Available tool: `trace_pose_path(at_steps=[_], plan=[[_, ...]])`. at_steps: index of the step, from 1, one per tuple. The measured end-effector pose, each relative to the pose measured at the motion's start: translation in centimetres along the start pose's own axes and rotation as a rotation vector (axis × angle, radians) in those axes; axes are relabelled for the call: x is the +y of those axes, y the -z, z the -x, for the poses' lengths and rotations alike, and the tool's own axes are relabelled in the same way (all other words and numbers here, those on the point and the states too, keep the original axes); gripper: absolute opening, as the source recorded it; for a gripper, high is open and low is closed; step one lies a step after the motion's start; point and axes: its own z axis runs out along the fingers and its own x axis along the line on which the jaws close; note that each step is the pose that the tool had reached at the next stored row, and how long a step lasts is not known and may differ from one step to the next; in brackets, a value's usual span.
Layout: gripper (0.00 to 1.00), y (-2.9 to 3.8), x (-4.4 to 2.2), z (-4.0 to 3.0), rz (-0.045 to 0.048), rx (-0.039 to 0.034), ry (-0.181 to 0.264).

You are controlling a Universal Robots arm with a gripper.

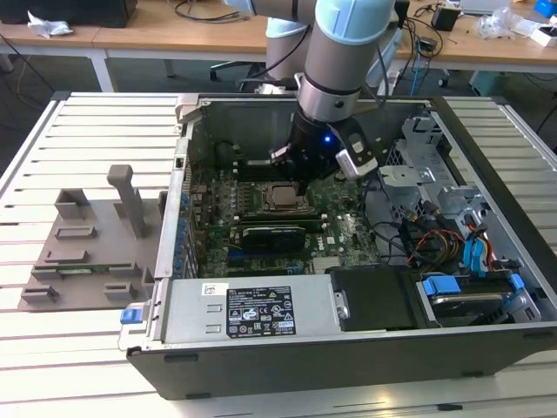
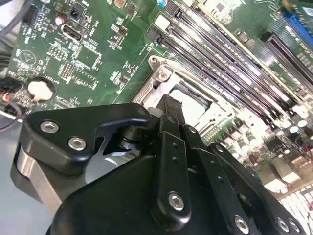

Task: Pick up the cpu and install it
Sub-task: 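Install the second cpu locking lever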

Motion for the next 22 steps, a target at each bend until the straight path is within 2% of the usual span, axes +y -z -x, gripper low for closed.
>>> trace_pose_path(at_steps=[4,7,11,13,22], plan=[[0.11,1.05,0.11,-0.07,-0.0020,0.0003,0.000],[0.11,2.26,0.23,-0.14,-0.0053,0.0007,0.000],[0.11,3.31,0.33,-0.21,-0.0078,0.0009,-0.001],[0.11,4.08,0.40,-0.26,-0.0092,0.0011,-0.001],[0.11,6.58,0.61,-0.42,-0.0144,0.0017,-0.001]])
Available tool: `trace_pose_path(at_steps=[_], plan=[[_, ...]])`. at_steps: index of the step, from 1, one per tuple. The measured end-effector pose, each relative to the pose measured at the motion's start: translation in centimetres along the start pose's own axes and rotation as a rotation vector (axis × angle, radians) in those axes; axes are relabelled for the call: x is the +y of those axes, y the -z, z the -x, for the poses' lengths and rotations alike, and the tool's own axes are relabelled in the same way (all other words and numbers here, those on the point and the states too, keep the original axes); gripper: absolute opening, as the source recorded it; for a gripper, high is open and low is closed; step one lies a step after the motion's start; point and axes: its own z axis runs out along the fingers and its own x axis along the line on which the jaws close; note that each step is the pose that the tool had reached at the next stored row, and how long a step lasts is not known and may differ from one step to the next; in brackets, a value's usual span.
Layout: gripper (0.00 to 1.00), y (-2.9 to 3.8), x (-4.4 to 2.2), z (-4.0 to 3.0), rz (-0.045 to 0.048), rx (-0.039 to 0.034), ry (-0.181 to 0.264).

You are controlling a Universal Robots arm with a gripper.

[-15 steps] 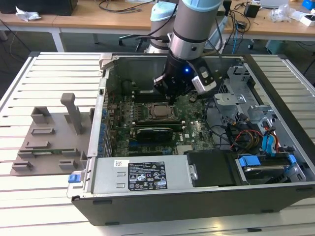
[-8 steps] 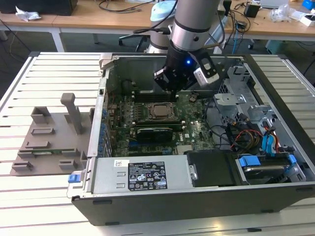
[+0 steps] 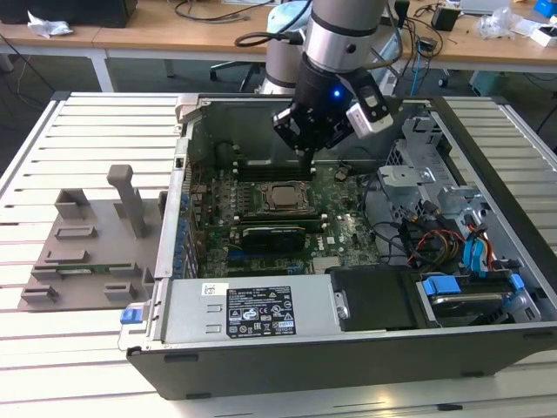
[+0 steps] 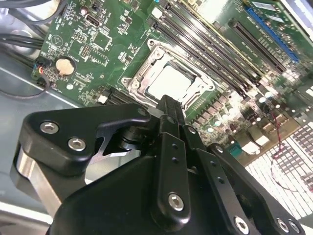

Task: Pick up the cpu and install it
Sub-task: 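Install the second cpu locking lever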

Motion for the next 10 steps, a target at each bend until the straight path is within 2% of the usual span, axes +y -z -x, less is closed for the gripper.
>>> trace_pose_path(at_steps=[5,10], plan=[[0.11,1.23,0.09,-0.08,-0.0028,0.0003,0.000],[0.11,1.39,0.11,-0.09,-0.0028,0.0003,0.000]])
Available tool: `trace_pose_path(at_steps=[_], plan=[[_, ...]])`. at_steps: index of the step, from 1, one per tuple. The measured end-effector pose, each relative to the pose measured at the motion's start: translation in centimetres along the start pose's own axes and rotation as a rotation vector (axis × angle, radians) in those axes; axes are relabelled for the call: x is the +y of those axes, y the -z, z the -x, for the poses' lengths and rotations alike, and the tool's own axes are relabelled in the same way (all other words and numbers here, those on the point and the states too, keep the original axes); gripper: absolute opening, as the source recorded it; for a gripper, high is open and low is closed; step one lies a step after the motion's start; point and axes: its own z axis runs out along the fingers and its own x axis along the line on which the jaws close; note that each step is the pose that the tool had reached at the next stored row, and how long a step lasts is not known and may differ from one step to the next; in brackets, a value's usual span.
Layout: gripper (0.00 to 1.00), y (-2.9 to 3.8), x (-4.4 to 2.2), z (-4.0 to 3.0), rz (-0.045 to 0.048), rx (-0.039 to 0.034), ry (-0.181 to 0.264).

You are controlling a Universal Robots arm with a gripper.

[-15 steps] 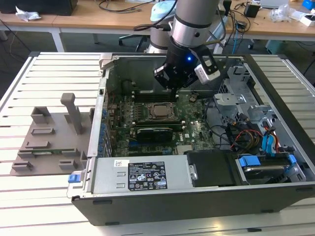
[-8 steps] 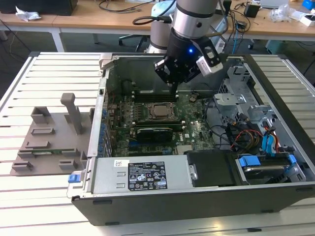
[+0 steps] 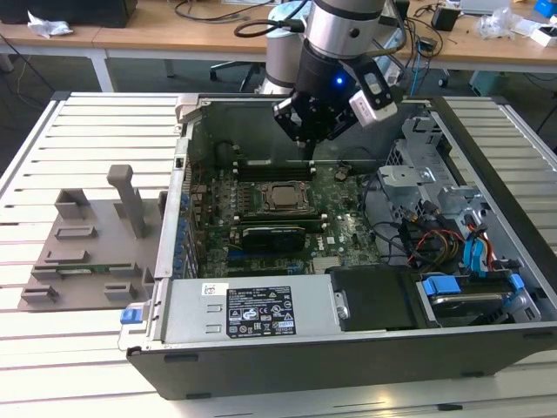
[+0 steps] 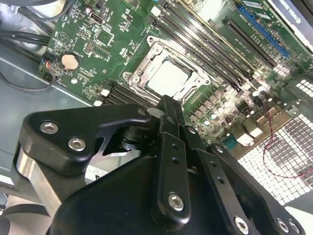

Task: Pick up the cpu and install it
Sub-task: 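Install the second cpu locking lever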

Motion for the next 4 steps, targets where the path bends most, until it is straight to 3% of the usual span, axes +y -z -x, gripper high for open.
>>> trace_pose_path(at_steps=[4], plan=[[0.11,0.03,0.00,0.00,0.0001,-0.0001,0.000]])
